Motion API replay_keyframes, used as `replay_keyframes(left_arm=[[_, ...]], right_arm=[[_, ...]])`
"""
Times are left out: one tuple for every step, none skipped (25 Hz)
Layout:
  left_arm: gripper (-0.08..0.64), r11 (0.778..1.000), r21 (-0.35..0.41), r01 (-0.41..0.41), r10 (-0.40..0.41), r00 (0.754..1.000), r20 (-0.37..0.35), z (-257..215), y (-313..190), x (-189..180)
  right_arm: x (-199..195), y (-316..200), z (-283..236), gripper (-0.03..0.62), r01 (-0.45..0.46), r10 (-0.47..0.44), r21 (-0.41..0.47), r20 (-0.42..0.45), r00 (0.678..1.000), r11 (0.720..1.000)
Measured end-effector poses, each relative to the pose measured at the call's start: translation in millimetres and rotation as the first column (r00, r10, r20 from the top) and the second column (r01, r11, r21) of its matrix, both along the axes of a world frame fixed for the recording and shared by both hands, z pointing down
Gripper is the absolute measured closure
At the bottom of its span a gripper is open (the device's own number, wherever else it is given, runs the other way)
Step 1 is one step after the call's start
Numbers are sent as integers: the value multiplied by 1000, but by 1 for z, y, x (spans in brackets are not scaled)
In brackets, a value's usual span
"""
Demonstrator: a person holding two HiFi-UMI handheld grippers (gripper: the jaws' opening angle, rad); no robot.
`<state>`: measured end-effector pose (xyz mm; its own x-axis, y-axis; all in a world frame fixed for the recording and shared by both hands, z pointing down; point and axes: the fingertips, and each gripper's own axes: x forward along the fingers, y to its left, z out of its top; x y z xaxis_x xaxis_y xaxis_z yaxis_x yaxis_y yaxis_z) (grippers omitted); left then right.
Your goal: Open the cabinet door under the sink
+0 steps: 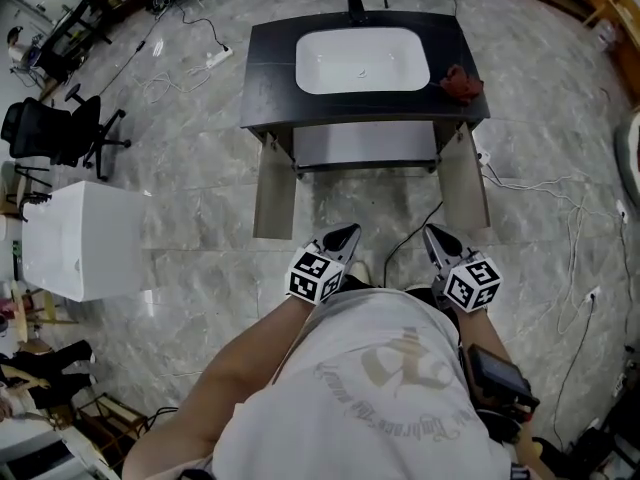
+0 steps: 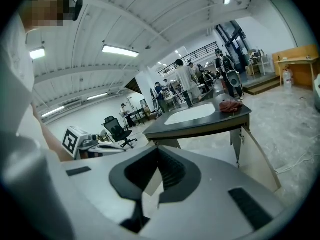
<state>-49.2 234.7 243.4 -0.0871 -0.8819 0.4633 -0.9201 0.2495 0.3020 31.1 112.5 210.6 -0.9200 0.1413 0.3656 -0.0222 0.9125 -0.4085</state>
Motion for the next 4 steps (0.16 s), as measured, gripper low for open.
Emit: replay_keyframes(left_arm=[[551,1000,0,0,0,1000,-1,1,2,0],[551,1000,1,0,0,1000,-2,2,3,-1],[551,1000,2,0,0,1000,-3,3,5,-2],[551,1000,3,1,-1,1000,-3,4,7,-2]], right_arm=[[0,1,1,578,-2,2,4,-4,1000,1000],[1,2,1,578,-4,4,8,-7,1000,1000],[1,3,2,578,-6,7,13,-9,1000,1000],[1,4,2,578,-9,9,17,-12,1000,1000]])
